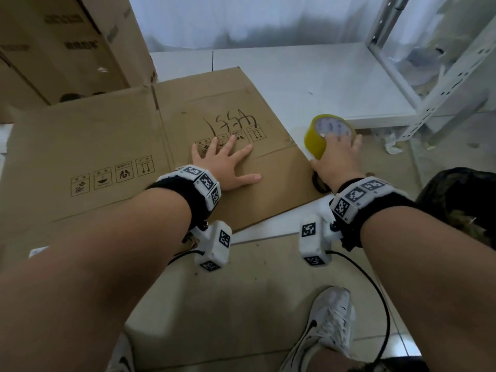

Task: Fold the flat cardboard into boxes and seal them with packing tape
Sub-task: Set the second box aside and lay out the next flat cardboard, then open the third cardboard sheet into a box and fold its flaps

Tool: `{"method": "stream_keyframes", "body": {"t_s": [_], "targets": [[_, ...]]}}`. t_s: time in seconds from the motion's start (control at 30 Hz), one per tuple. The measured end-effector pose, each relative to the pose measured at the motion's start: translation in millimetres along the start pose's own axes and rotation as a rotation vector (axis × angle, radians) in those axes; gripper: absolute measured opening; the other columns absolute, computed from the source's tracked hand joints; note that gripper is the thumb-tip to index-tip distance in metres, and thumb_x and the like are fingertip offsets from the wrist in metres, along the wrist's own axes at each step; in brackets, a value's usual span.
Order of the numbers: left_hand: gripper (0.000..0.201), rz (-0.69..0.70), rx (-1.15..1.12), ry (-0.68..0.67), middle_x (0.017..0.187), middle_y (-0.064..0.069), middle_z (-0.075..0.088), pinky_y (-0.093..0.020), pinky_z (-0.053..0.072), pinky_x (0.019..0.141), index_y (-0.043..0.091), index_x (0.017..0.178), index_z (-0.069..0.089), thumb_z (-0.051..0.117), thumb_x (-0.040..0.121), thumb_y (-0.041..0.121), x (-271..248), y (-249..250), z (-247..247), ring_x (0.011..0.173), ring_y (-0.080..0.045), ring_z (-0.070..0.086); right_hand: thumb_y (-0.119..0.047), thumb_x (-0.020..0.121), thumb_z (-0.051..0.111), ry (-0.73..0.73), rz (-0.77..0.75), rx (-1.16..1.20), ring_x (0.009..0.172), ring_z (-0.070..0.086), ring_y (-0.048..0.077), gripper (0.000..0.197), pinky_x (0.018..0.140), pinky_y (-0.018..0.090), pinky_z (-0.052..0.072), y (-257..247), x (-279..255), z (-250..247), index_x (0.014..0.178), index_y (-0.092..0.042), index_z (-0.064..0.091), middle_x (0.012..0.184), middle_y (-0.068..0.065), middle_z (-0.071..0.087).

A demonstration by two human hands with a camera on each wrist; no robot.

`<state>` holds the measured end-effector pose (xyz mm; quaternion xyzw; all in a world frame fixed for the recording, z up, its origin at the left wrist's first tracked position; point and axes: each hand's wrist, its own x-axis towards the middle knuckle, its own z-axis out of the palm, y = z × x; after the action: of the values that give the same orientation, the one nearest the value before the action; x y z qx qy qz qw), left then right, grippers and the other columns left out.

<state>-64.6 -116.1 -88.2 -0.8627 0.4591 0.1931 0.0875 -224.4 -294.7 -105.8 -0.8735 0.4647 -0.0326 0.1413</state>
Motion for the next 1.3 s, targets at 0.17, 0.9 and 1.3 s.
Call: {"method": "stream_keyframes", "body": {"t_s": [0.17,0.9,1.3], "targets": [[0.082,0.008,0.002,-0.008,0.159,0.015,-0.016,-0.069,-0.001,0.11,0.057,0.145,-0.003,0.027,0.074,0.086,-18,-28,7,0.148,-0.026,-0.009,-0.013,0.09,0.06,-0.068,-0.214,0.082,0.148,0.003,0.038,0.057,0.118,0.04,0.001,-15,-23,4,0.142,-0.009,0.038,0.152,0.019,0.027],[0.069,-0.044,-0.139,0.174,0.16,-0.004,0.014,-0.049,0.018,0.117,0.031,0.15,0.023,0.041,0.091,0.063,-46,-62,15,0.145,-0.029,0.015,-0.008,0.09,0.05,-0.03,-0.486,0.064,0.139,0.028,0.036,0.052,0.116,0.042,0.023,-110,-41,-3,0.141,-0.005,0.04,0.15,0.019,0.032],[0.092,-0.12,-0.055,-0.012,0.16,-0.004,0.012,-0.05,0.027,0.114,0.031,0.152,0.018,0.053,0.079,0.073,-149,-136,50,0.143,-0.032,0.02,-0.046,0.1,0.039,-0.452,-0.558,-0.325,0.146,0.013,0.037,0.062,0.115,0.059,0.02,-201,-120,38,0.154,-0.027,0.016,0.161,0.011,0.01]]}}
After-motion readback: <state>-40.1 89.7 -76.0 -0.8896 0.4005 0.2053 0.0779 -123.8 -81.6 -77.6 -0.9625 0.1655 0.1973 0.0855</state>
